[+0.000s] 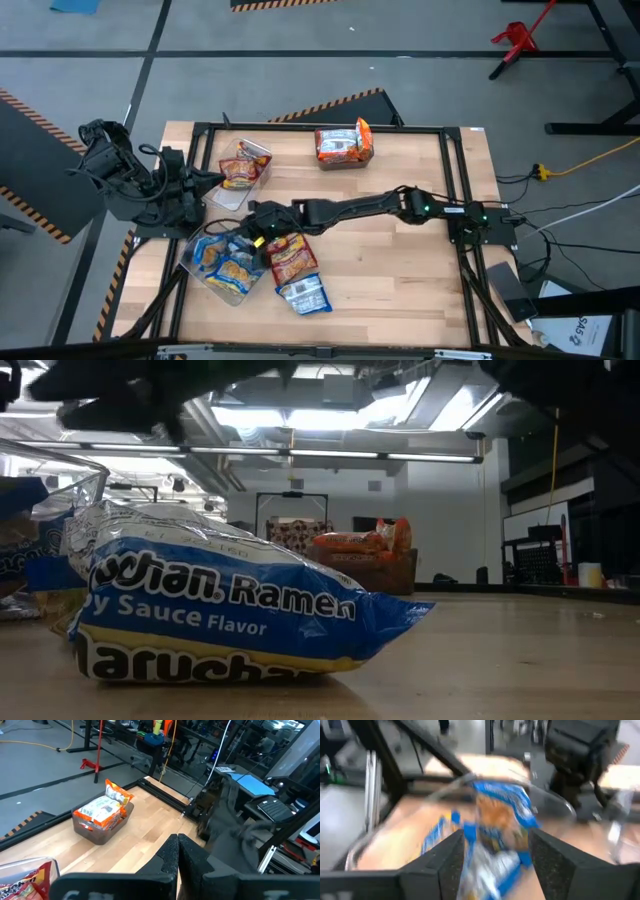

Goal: Sort Maruchan noodles
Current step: Put the blue noodle pack into the bottom transparent bin

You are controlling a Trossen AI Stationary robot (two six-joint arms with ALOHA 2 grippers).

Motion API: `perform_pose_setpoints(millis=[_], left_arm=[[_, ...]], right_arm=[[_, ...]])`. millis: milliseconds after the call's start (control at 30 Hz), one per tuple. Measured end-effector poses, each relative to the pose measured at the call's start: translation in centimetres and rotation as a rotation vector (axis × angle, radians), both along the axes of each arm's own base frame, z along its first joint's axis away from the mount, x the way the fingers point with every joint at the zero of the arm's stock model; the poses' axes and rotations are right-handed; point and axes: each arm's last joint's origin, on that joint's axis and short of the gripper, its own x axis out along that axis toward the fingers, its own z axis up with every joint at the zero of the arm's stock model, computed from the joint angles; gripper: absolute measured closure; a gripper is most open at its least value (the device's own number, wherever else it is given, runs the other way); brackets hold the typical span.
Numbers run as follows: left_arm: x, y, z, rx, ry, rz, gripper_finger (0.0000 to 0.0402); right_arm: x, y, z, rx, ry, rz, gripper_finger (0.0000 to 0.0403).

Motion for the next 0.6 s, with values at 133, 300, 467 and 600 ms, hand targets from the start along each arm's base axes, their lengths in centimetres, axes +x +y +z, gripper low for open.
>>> perform_pose_setpoints(millis=[133, 300, 467, 600], left_arm=[[0.0, 0.0, 0.0, -0.001, 0.001, -0.003, 0.0401], [-0.1, 0.1, -0.1, 0.013, 0.015, -0.004, 0.0401], [-0.1, 0.1, -0.2, 0.013, 0.016, -0.003, 0.0401], [-0.1, 0.1, -0.1, -0.018, 0.001, 0.006, 0.0401]], right_arm=[[-2.8, -1.0, 3.0, -0.074, 0.184, 0.009, 0.0194], [-7.0, -1.6, 5.6, -0.1, 0.459, -0.022, 0.0194], [-9.9, 0.4, 5.2, -0.081, 0.728, -0.046, 0.0194], [-12.4, 2.9, 4.3, -0.165, 0.934, -0.161, 0.0194]])
